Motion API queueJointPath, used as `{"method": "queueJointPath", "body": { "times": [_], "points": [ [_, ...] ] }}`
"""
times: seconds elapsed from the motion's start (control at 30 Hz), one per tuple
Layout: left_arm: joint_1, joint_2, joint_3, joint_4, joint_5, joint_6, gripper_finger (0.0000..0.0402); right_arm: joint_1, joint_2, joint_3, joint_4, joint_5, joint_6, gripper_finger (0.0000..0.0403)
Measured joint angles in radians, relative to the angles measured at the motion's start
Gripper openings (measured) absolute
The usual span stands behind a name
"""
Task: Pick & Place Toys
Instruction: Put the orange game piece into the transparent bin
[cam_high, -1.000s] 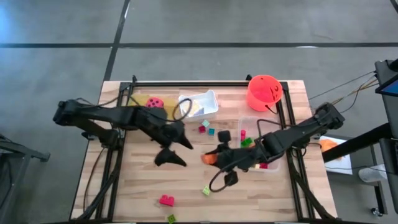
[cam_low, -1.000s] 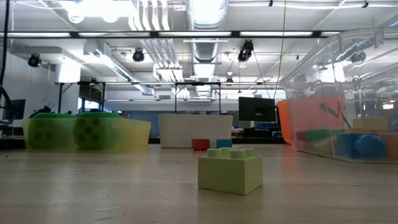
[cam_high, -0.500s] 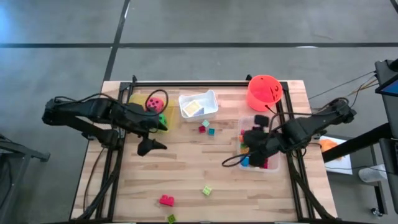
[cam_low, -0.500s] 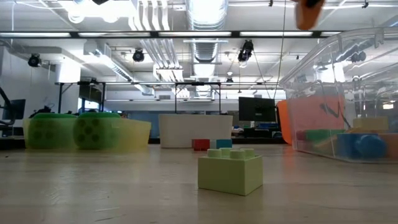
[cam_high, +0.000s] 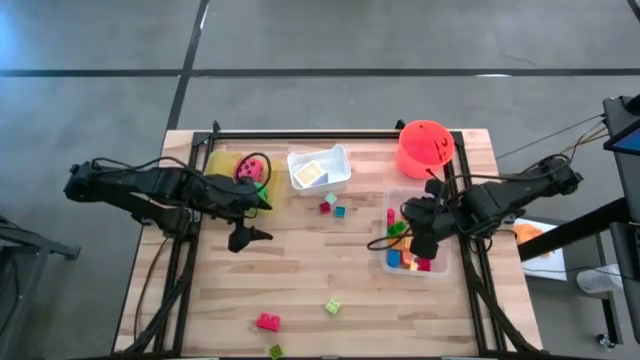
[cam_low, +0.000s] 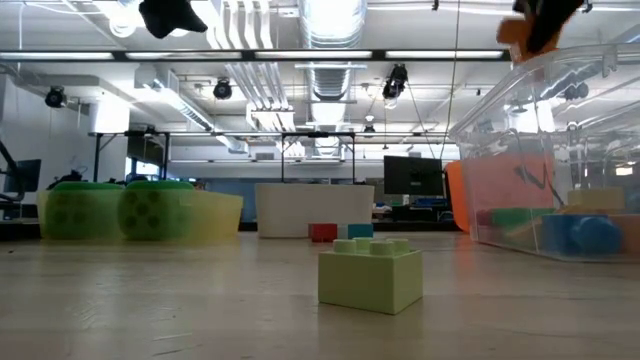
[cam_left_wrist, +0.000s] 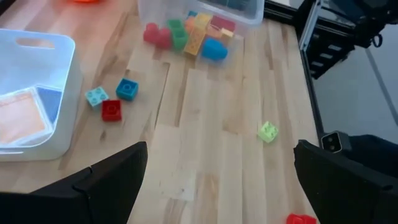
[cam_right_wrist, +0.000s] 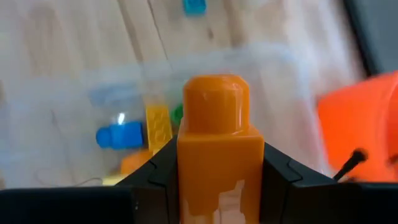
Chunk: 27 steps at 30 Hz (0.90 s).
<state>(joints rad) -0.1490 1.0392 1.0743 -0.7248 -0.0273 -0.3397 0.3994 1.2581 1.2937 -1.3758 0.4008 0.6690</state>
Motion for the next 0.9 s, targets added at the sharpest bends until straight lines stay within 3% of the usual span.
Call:
{"method": "queueJointPath", "body": {
  "times": [0.13,0.37,0.9],
  "points": [
    [0.000,-0.013,-0.039,0.004,0.000,0.000,0.0393,-0.030,0.000,-0.087,0.028,-0.090,-0.003,0.0123],
    [0.008,-0.034,-0.047,0.003,0.000,0.000,0.0393,-0.049,0.000,-0.222,0.197,-0.144,-0.075,0.0122],
    [0.008,-0.043,-0.048,-0.011,0.000,0.000,0.0393,-0.156,0.000,-0.404,0.374,-0.280,-0.132,0.0122]
  ]
}}
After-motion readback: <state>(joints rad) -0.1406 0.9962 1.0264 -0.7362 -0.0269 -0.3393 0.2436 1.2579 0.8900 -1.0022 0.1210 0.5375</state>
